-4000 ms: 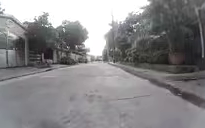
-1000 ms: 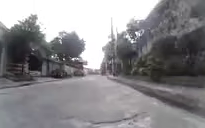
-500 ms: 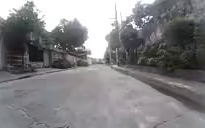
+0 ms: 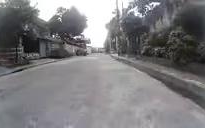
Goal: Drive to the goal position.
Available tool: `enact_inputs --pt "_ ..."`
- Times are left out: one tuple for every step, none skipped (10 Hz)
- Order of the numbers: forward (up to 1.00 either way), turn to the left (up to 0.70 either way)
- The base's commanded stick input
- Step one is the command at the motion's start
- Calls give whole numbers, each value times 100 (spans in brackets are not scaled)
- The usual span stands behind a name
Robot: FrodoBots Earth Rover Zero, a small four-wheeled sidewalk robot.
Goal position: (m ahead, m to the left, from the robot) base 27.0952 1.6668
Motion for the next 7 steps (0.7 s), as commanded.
enact_inputs --pt "100 1" --pt "100 1" --pt "100 1" --pt "100 1" --pt "100 1" --pt "100 1" --pt "100 1"
